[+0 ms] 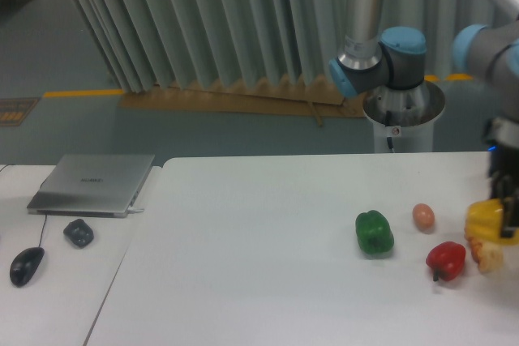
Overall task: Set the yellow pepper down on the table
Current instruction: 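Carry the yellow bell pepper in the gripper down toward the table, then lower the yellow pepper onto the table beside the green pepper and release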
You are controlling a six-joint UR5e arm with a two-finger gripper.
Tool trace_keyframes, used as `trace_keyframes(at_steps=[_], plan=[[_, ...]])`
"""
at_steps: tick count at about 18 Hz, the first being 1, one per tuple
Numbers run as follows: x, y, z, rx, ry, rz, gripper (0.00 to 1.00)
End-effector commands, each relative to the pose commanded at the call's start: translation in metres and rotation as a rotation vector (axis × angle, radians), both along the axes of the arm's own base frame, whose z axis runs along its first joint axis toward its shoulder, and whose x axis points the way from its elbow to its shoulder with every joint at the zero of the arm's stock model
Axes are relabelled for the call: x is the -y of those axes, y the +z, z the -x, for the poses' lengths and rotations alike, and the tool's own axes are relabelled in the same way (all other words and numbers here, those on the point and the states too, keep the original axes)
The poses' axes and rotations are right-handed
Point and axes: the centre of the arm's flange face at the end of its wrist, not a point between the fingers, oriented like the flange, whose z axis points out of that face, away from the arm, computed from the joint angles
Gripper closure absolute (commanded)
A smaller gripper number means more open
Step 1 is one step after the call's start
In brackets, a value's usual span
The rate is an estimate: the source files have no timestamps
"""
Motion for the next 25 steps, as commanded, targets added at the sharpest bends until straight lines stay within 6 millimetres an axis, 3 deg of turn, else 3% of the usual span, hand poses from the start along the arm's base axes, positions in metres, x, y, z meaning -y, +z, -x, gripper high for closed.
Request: trace_keyframes(at_steps=[3,6,9,12,18,22,25], plan=[[-0.034,-0.015,-0.035,-0.026,0.064,0.02,0.52],[-0.068,-0.044,-0.069,-0.092,0.114,0.07,0.52],[-0.085,-0.072,-0.079,-0.104,0.137,0.087,0.52],[-0.086,-0.078,-0.085,-0.112,0.133,0.103,0.47],[-0.084,-0.072,-0.088,-0.116,0.127,0.099,0.11],[-0.082,-0.073,-0.089,-0.118,0.127,0.104,0.01],[-0.081,-0.079,-0.091,-0.148,0.125,0.136,0.0]])
